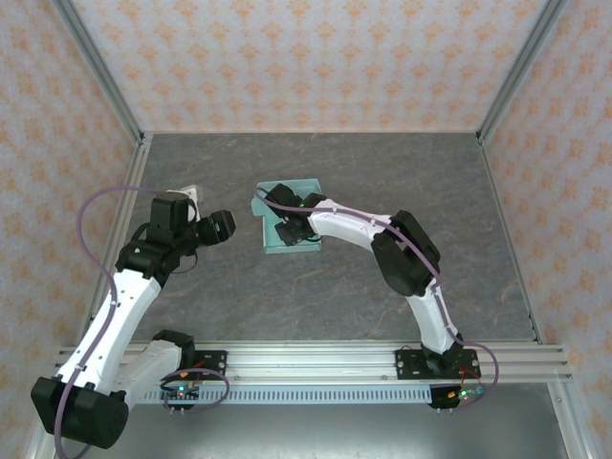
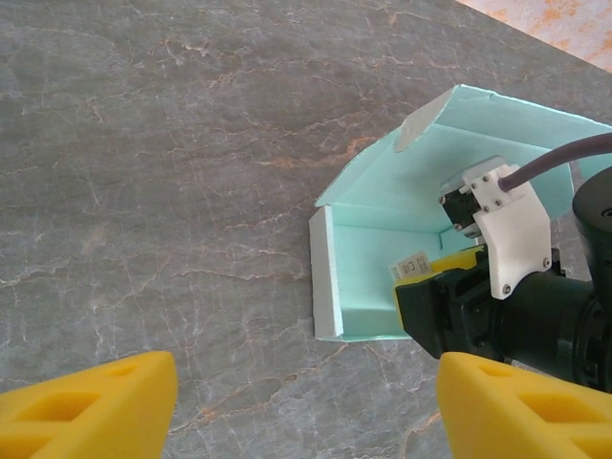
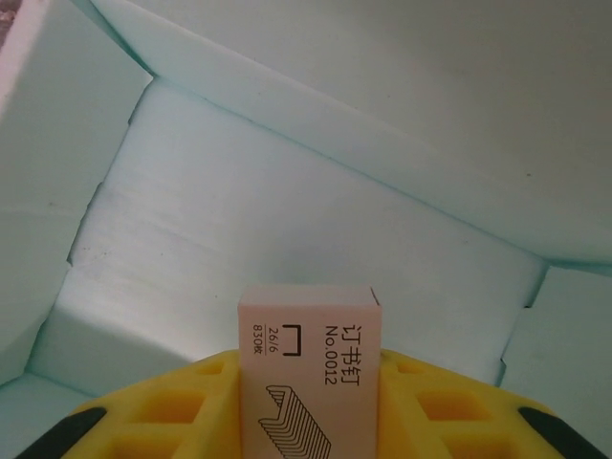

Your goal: Fold the paper box

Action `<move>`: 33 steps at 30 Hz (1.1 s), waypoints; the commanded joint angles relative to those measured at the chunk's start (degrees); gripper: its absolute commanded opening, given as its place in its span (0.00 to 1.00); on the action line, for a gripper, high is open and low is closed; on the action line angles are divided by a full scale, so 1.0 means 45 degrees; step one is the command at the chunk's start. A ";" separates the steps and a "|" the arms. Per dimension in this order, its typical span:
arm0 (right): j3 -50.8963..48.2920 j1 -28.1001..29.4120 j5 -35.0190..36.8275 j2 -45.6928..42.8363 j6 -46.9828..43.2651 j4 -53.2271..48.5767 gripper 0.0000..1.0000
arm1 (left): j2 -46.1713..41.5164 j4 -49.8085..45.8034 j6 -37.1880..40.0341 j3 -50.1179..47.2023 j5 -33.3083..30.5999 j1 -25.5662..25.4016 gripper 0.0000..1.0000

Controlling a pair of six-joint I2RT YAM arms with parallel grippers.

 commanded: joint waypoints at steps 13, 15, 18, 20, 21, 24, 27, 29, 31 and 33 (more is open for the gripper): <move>-0.0277 0.0050 0.0812 -0.1497 0.0153 0.0143 0.46 | -0.0336 0.0022 0.0047 -0.0373 0.0260 0.0070 0.73; -0.0920 0.0049 0.0588 -0.2259 0.0198 0.0515 0.46 | -0.0326 0.0212 0.0000 -0.0398 0.0304 0.0063 0.72; -0.2326 0.0050 0.0047 -0.3823 0.0194 0.1366 0.46 | -0.0195 0.0810 -0.0172 -0.0552 0.0470 0.0061 0.74; -0.3533 0.0033 -0.0239 -0.5084 0.0042 0.2042 0.48 | -0.0051 0.1523 -0.0297 -0.0855 0.0601 0.0065 0.75; -0.4013 -0.0031 -0.0326 -0.5583 -0.0030 0.2281 0.49 | 0.0005 0.1925 -0.0341 -0.1025 0.0703 0.0057 0.75; -0.5347 -0.0757 -0.0965 -0.6975 -0.0231 0.2969 0.54 | 0.0037 0.4420 -0.0118 -0.2206 0.1275 0.0046 0.76; -0.6175 -0.1881 -0.1388 -0.7661 -0.0236 0.3720 0.55 | -0.0062 0.7089 0.0881 -0.3541 0.1389 0.0051 0.78; -0.6482 -0.2556 -0.1527 -0.7619 -0.0410 0.4356 0.58 | 0.0108 0.7794 0.2006 -0.3816 0.1111 0.0059 0.78; -0.6339 -0.3129 -0.2174 -0.7176 -0.0375 0.4715 0.59 | 0.0562 0.7808 0.3065 -0.3619 0.0859 0.0060 0.78; -0.6175 -0.3381 -0.2532 -0.6742 -0.0497 0.5227 0.60 | 0.1243 0.7654 0.3891 -0.3188 0.0747 0.0058 0.78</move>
